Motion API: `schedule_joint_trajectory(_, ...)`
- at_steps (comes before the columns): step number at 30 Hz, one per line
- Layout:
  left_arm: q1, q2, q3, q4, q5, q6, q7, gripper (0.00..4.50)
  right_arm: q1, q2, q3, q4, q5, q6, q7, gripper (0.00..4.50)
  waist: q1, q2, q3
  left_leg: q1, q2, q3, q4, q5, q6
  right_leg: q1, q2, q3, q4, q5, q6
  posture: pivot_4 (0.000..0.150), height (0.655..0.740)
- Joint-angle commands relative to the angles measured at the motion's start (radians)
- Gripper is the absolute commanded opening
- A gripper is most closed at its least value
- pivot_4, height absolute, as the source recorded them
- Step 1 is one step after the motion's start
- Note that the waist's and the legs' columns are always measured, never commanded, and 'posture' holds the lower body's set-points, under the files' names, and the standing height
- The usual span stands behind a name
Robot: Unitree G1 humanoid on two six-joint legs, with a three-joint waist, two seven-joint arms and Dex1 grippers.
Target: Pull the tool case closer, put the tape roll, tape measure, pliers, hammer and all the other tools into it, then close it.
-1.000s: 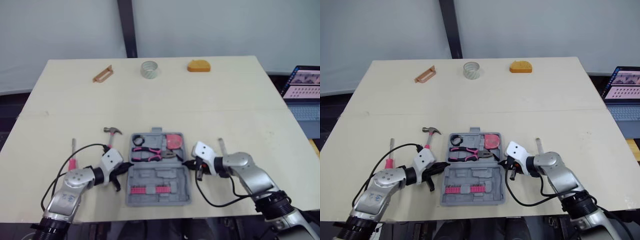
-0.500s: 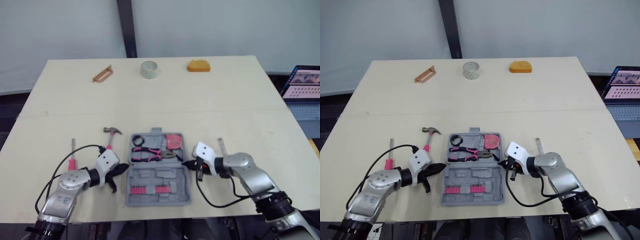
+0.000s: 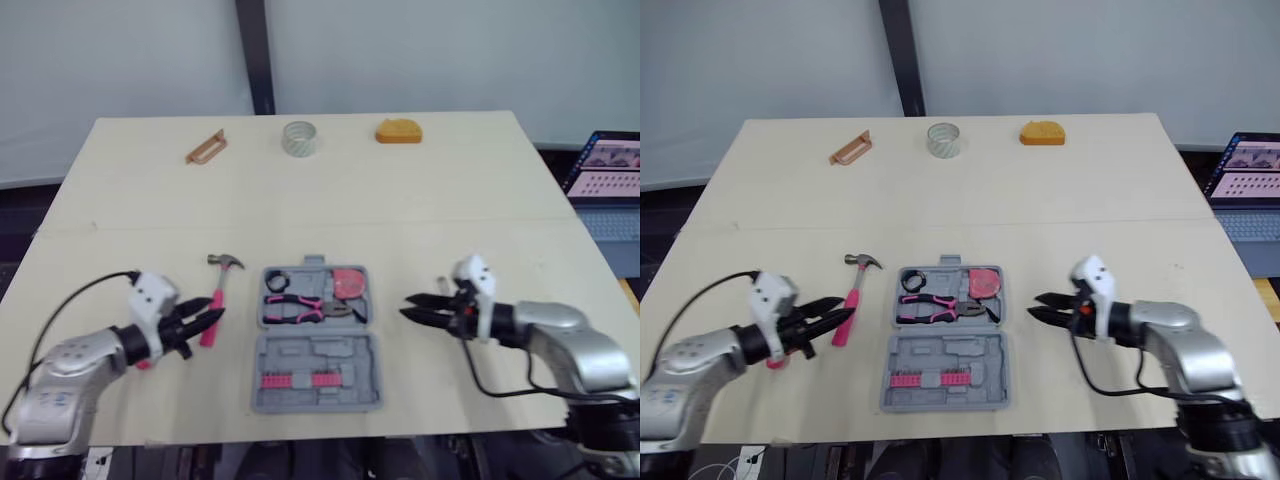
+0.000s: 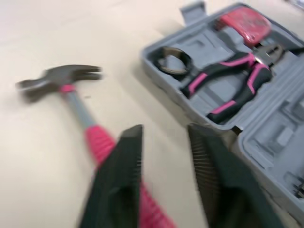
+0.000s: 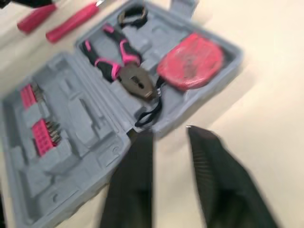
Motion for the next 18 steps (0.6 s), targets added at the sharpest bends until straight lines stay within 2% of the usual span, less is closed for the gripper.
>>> schedule_joint_trajectory(1,0.057,0.009,0.191,0.032,-0.027,0.0,0.05,3.44,0.064,-0.048,-0.155,0.056,0.029,-0.022,-0.015,3.39,0.0,0.0,0.0,0.0,0.0,0.0,0.0,0.0,0.0,0.0,0.0,0.0,0.0,0.0,0.0,0.15,0.74)
schedule_joint_trajectory(3,0.088,-0.002,0.27,0.089,-0.009,-0.042,0.084,4.46,0.089,-0.06,-0.207,0.116,0.005,-0.077,-0.043,4.44,0.0,0.0,0.0,0.0,0.0,0.001,0.0,0.0,0.0,0.0,0.0,0.0,0.0,0.0,0.0,0.15,0.74)
schedule_joint_trajectory(8,0.111,-0.045,0.367,0.154,0.034,-0.122,0.21,4.49,0.074,-0.026,-0.304,0.263,-0.033,-0.215,-0.167,4.48,-0.003,-0.001,0.0,0.001,0.0,0.003,-0.001,0.0,0.001,0.0,0.0,0.001,0.0,0.0,0.0,0.15,0.74)
schedule_joint_trajectory(13,0.091,-0.066,0.441,0.25,0.095,-0.173,0.379,4.49,0.058,0.028,-0.339,0.367,-0.084,-0.348,-0.293,4.48,-0.002,-0.001,0.001,0.001,0.0,0.002,0.0,0.0,0.001,0.0,0.0,0.001,0.0,0.0,0.0,0.15,0.74)
schedule_joint_trajectory(18,0.067,-0.083,0.477,0.316,0.114,-0.19,0.493,4.49,0.037,0.054,-0.352,0.406,-0.076,-0.381,-0.37,4.48,-0.003,-0.001,0.001,0.002,0.0,0.003,-0.001,0.0,0.0,0.0,0.0,0.001,0.0,0.0,0.0,0.15,0.74)
